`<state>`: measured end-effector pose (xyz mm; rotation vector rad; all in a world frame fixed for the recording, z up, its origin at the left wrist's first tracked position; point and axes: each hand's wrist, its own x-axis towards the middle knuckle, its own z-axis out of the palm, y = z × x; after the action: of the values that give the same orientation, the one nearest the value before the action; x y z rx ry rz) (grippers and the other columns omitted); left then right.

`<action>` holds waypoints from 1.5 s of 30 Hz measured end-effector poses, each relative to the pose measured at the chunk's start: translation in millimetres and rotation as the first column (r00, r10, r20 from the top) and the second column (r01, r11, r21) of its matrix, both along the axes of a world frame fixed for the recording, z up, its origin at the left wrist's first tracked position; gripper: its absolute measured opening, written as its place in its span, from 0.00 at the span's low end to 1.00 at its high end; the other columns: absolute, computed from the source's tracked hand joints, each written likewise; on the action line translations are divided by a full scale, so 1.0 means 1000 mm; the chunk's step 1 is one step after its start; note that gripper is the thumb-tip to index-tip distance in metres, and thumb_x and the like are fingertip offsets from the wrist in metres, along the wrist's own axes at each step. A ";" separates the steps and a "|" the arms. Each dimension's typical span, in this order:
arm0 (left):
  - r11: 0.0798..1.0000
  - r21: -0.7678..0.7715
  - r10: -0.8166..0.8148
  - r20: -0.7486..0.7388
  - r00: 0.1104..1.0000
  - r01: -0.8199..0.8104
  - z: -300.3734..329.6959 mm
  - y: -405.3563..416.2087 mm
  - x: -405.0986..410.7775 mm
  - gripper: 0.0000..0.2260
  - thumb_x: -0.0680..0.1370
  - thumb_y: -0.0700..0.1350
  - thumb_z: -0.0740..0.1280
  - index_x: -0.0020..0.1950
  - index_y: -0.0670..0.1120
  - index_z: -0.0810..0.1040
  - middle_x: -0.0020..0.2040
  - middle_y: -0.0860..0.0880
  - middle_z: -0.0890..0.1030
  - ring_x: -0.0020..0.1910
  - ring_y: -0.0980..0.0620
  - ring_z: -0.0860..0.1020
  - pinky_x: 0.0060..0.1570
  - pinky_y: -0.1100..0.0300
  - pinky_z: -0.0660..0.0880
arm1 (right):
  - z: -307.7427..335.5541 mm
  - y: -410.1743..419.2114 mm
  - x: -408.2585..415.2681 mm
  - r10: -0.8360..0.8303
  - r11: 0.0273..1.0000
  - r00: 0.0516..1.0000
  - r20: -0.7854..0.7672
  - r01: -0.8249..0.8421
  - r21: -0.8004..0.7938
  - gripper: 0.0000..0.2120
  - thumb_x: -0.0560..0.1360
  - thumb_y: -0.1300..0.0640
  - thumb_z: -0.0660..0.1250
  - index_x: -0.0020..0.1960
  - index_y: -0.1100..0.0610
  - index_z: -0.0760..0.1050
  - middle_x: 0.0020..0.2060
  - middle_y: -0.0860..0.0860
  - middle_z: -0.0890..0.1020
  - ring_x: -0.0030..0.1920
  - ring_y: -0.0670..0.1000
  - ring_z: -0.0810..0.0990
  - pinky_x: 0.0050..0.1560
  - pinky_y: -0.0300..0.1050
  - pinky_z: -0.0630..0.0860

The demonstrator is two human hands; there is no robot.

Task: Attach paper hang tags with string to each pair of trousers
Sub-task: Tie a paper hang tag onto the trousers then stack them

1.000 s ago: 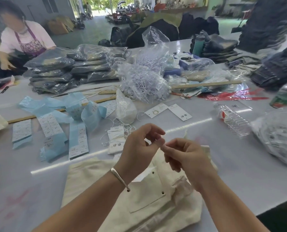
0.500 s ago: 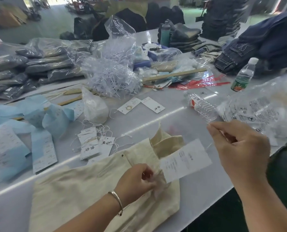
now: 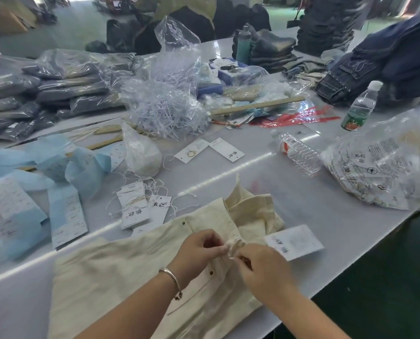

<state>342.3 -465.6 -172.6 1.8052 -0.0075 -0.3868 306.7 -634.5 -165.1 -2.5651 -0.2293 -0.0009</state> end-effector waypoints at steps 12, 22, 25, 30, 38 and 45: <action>0.970 -0.241 -0.018 -0.148 0.989 -0.018 -0.001 0.006 -0.002 0.04 0.76 0.37 0.70 0.42 0.40 0.77 0.34 0.48 0.76 0.31 0.56 0.71 0.33 0.66 0.67 | -0.024 0.032 0.001 -0.366 0.885 0.913 0.179 0.282 0.369 0.09 0.68 0.65 0.76 0.31 0.58 0.79 0.26 0.49 0.77 0.29 0.52 0.75 0.29 0.49 0.73; 0.931 -0.305 0.088 -0.344 0.935 -0.200 -0.012 0.006 0.001 0.02 0.75 0.35 0.70 0.43 0.40 0.80 0.35 0.48 0.80 0.33 0.55 0.78 0.36 0.64 0.74 | -0.046 0.035 0.012 -0.350 0.722 0.935 -0.052 0.305 0.621 0.13 0.71 0.68 0.72 0.36 0.51 0.81 0.31 0.48 0.81 0.35 0.49 0.78 0.38 0.44 0.74; 0.908 -0.318 0.136 -0.392 0.910 -0.272 -0.016 0.004 -0.001 0.03 0.74 0.35 0.72 0.46 0.37 0.83 0.33 0.48 0.79 0.30 0.56 0.76 0.35 0.66 0.74 | -0.049 0.033 0.012 -0.326 0.871 0.934 0.148 0.236 0.431 0.12 0.68 0.68 0.73 0.33 0.53 0.78 0.27 0.46 0.76 0.30 0.46 0.73 0.32 0.41 0.69; 0.882 -0.284 0.228 -0.442 0.868 -0.376 -0.023 -0.002 -0.003 0.03 0.71 0.36 0.74 0.43 0.37 0.85 0.30 0.47 0.75 0.28 0.55 0.71 0.31 0.66 0.71 | -0.045 0.027 0.013 -0.130 0.991 0.850 0.510 0.125 0.045 0.08 0.63 0.61 0.75 0.29 0.54 0.78 0.25 0.47 0.75 0.22 0.49 0.73 0.19 0.37 0.65; 0.914 -0.152 0.326 -0.273 0.905 -0.375 -0.019 -0.009 0.001 0.07 0.75 0.38 0.69 0.37 0.44 0.81 0.31 0.50 0.79 0.28 0.59 0.74 0.28 0.69 0.68 | -0.047 -0.016 0.000 -0.073 0.973 0.837 0.543 -0.059 0.221 0.07 0.72 0.62 0.69 0.45 0.55 0.85 0.44 0.45 0.84 0.38 0.42 0.81 0.34 0.34 0.76; 0.901 -0.243 0.305 -0.232 0.924 -0.359 -0.009 -0.002 0.002 0.06 0.76 0.38 0.67 0.40 0.46 0.78 0.45 0.45 0.86 0.37 0.56 0.78 0.31 0.65 0.68 | -0.061 -0.072 0.006 -0.173 0.937 0.983 -0.063 0.184 0.296 0.18 0.70 0.62 0.75 0.46 0.39 0.76 0.43 0.41 0.80 0.41 0.44 0.77 0.39 0.32 0.72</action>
<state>344.5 -467.5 -181.8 1.4465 0.3608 -0.2919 312.8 -706.4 -225.8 -2.2701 0.0189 -0.0530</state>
